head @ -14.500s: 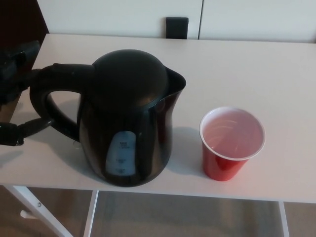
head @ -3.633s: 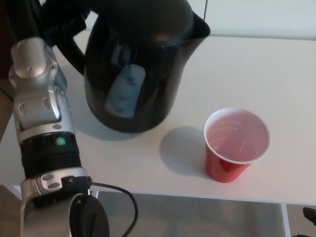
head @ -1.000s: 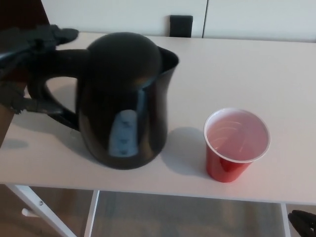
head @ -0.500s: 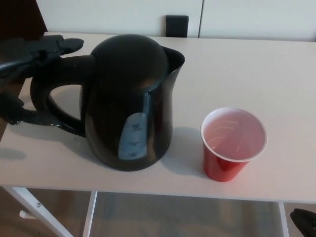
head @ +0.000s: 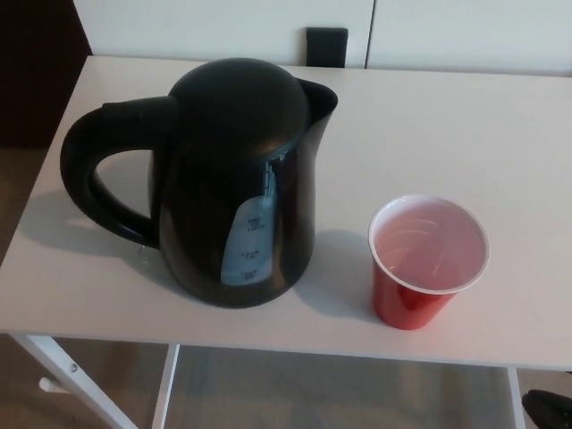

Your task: The robot walk towards a table in front and uses its left hand to pick up the pot from the base and pour water to the cup on the right hand side

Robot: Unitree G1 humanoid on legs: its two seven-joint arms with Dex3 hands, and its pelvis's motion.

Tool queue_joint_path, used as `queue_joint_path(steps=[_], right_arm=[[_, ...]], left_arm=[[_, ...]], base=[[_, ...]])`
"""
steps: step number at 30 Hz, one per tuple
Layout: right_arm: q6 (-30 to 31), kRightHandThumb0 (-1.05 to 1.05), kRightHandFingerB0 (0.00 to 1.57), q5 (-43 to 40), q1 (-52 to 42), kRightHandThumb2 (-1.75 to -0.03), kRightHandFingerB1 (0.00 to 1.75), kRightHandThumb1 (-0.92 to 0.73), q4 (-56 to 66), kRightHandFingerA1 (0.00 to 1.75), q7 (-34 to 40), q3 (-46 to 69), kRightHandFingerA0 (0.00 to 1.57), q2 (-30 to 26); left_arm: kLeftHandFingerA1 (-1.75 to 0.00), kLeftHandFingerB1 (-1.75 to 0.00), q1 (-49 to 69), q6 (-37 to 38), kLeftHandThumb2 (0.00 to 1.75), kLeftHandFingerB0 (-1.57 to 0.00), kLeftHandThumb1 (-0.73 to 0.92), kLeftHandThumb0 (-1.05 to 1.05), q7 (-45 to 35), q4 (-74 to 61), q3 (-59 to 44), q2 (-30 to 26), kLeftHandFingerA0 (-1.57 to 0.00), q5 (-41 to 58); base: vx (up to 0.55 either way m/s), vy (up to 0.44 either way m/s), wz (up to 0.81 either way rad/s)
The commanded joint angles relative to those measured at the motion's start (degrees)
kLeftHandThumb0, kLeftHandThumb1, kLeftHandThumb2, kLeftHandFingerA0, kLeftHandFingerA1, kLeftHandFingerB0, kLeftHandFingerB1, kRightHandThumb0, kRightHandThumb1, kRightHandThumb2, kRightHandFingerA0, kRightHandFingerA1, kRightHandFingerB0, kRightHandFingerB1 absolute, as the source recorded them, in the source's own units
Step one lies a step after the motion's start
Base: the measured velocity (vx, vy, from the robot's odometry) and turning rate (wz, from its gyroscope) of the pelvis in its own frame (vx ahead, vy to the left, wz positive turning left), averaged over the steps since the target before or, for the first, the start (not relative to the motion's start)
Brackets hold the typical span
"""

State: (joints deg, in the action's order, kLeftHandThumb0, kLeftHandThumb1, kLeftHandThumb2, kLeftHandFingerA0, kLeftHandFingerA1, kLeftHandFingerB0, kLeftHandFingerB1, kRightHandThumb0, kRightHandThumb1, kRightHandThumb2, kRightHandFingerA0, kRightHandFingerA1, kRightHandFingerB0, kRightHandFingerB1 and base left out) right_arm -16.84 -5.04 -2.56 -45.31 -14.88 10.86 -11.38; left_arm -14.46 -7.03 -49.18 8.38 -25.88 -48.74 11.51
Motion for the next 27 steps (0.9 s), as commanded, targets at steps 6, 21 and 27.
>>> queue_joint_path(steps=[6,21,27], right_arm=[[-1.1,-0.62,0.08,0.1,-2.4,-0.76,0.43,-0.44,-1.3,0.51,-0.5,-0.2,0.23,-0.6],[-3.8,-0.64,0.07,-7.8,-10.1,-0.80,0.42,-0.50,2.2,0.51,-3.5,10.1,0.20,-1.8],[-3.1,-0.39,0.00,-17.3,-10.8,-1.04,0.50,-0.47,-4.0,0.50,-9.6,21.1,0.00,-3.0]], left_arm=[[0.00,0.00,22.8,0.7,0.56,0.00,0.52,-0.78,-7.6,-0.9,-28.6,5.9,0.00,15.6],[-0.10,-0.04,45.0,14.9,0.98,0.00,0.66,-0.88,-2.9,26.0,-19.5,23.4,0.00,5.4],[-0.25,-0.14,44.8,12.6,0.96,-0.02,0.62,-0.82,0.9,36.6,-13.1,25.5,0.00,3.4]], base=[[0.00,0.000,0.00],[0.00,0.000,0.00],[0.00,0.000,0.00]])
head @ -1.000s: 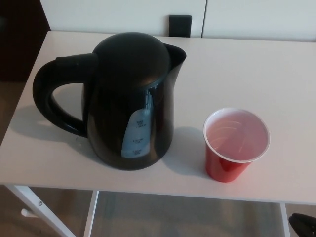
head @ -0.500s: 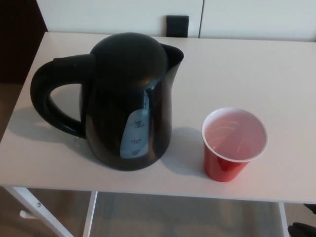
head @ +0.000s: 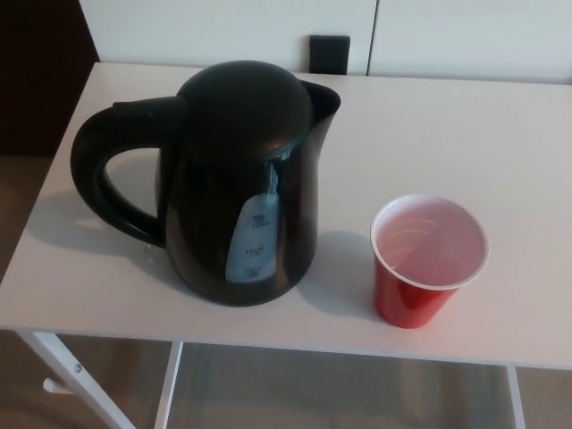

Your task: The robot walk towards a table in front and uses its left hand to pick up the pot from the base and pour water to the cup on the right hand side

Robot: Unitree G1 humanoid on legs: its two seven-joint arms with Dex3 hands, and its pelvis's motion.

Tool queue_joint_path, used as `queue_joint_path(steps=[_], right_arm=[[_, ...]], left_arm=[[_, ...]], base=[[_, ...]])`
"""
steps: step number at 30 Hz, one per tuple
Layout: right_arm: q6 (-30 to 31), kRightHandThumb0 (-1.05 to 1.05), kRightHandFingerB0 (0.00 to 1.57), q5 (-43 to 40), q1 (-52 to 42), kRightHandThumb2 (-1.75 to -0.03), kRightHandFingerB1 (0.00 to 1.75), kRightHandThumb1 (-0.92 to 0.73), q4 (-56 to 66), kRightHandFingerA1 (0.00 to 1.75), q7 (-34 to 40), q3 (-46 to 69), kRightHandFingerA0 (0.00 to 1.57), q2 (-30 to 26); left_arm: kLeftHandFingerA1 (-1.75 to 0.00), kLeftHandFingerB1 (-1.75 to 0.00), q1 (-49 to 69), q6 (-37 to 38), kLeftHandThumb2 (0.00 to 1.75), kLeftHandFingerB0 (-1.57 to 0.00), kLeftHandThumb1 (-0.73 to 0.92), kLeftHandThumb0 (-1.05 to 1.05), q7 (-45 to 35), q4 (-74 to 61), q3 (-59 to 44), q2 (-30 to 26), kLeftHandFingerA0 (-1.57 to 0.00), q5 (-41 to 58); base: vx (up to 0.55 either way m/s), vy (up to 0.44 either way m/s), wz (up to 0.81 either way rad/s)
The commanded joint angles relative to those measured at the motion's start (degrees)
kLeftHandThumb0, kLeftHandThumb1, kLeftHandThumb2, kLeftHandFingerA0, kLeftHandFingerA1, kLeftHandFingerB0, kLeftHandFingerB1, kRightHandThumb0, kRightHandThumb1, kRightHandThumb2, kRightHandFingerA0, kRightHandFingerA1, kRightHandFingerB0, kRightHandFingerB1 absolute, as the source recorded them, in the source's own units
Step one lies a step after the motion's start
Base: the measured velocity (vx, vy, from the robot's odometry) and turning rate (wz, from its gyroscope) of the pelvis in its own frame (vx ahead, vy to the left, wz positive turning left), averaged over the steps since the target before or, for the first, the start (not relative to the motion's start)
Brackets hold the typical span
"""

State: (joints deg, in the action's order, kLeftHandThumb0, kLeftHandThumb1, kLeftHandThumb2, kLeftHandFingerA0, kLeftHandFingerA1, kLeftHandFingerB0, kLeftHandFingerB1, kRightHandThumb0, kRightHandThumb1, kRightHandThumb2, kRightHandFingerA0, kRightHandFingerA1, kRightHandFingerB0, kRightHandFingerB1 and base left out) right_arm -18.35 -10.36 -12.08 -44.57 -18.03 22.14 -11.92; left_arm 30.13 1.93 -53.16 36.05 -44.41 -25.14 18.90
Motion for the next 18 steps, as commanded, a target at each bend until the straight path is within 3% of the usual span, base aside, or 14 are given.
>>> queue_joint_path(steps=[1,4,5,6,8,9,10,12,13,14,15,16,17,18], right_arm=[[-1.6,-0.72,0.05,-12.8,-1.1,-0.89,0.43,-0.54,-5.1,0.55,-6.8,11.0,0.18,-2.5],[0.6,-0.39,0.00,-14.6,0.3,-1.05,0.51,-0.47,-6.1,0.50,-7.8,14.4,0.00,-3.6],[0.6,-0.72,0.06,-14.6,0.2,-0.63,0.25,-0.71,-6.1,0.45,-8.2,14.8,0.17,-3.7],[1.0,-0.39,0.00,-15.0,0.1,-1.04,0.51,-0.46,-6.6,0.50,-9.1,15.8,0.01,-4.0],[1.4,-0.40,0.00,-15.0,0.7,-1.04,0.51,-0.45,-7.2,0.50,-9.4,16.8,0.00,-4.2],[1.1,-0.75,0.05,-14.8,0.9,-0.62,0.31,-0.75,-7.1,0.44,-9.6,16.8,0.16,-4.2],[1.2,-0.40,0.00,-14.9,1.4,-1.05,0.51,-0.46,-7.5,0.51,-9.7,17.2,0.01,-4.2],[1.7,-0.72,0.07,-15.4,1.9,-0.63,0.28,-0.72,-7.9,0.48,-9.5,17.8,0.20,-4.2],[1.7,-0.39,0.00,-15.7,2.0,-1.07,0.51,-0.50,-8.3,0.50,-9.7,18.1,0.01,-4.3],[1.8,-0.39,0.00,-15.9,2.1,-1.06,0.51,-0.48,-8.7,0.50,-10.1,18.4,0.01,-4.4],[1.5,-0.72,0.09,-15.7,2.0,-0.62,0.26,-0.75,-9.6,0.44,-10.3,18.3,0.16,-4.7],[1.0,-0.72,0.09,-15.2,1.8,-0.62,0.26,-0.75,-10.3,0.44,-10.3,18.1,0.16,-5.0],[0.9,-0.38,0.00,-16.2,2.0,-1.07,0.50,-0.50,-10.2,0.50,-10.2,18.8,0.02,-4.7],[1.1,-0.38,0.00,-16.6,2.1,-1.08,0.50,-0.51,-9.9,0.50,-10.4,19.0,0.01,-4.5]], left_arm=[[-0.22,-0.13,0.0,3.0,0.95,-0.05,0.63,-0.84,4.4,9.6,6.1,1.8,0.00,-3.8],[-0.22,-0.15,-2.5,1.9,0.94,-0.10,0.61,-0.85,4.3,13.0,8.7,1.1,0.00,-3.7],[-0.21,-0.09,-2.7,2.0,0.95,-0.10,0.63,-0.88,4.1,13.3,9.2,0.9,0.00,-3.7],[-0.22,-0.07,-2.8,2.8,0.96,0.00,0.64,-0.88,3.9,14.0,10.3,0.7,0.00,-3.9],[-0.19,-0.05,-3.6,4.0,0.97,0.00,0.68,-0.95,4.0,15.7,12.0,0.1,0.00,-4.3],[-0.19,-0.06,-4.4,3.5,0.95,0.00,0.66,-0.94,4.0,16.5,12.3,-0.2,0.00,-4.0],[-0.22,-0.11,-5.1,2.4,0.93,0.00,0.64,-0.90,3.1,16.9,12.6,-0.5,0.00,-3.1],[-0.21,-0.13,-5.4,1.9,0.94,0.00,0.65,-0.90,2.2,17.3,13.5,-0.9,0.00,-2.7],[-0.21,-0.16,-5.7,2.3,0.96,0.00,0.66,-0.90,2.1,18.1,14.5,-1.4,0.00,-3.4],[-0.23,-0.20,-5.8,2.5,0.96,0.00,0.66,-0.87,2.1,18.4,15.0,-1.6,0.00,-3.6],[-0.25,-0.24,-5.8,2.0,0.95,0.00,0.64,-0.85,2.3,18.4,15.3,-1.6,0.00,-3.3],[-0.25,-0.24,-6.0,1.3,0.95,0.00,0.64,-0.85,2.7,18.8,15.5,-1.7,0.00,-3.0],[-0.24,-0.23,-6.8,0.9,0.95,0.00,0.63,-0.85,2.7,19.9,15.9,-2.0,0.00,-2.9],[-0.24,-0.24,-7.5,0.7,0.95,0.00,0.64,-0.84,2.9,20.5,16.2,-2.2,0.00,-3.0]], base=[[0.00,0.000,0.00],[0.00,0.000,0.00],[0.00,0.000,0.00],[0.00,0.000,0.00],[0.00,0.000,0.00],[0.00,0.000,0.00],[0.00,0.000,0.00],[0.00,0.000,0.00],[0.00,0.000,0.00],[0.00,0.000,0.00],[0.00,0.000,0.00],[0.00,0.000,0.00],[0.00,0.000,0.00],[0.00,0.000,0.00]])
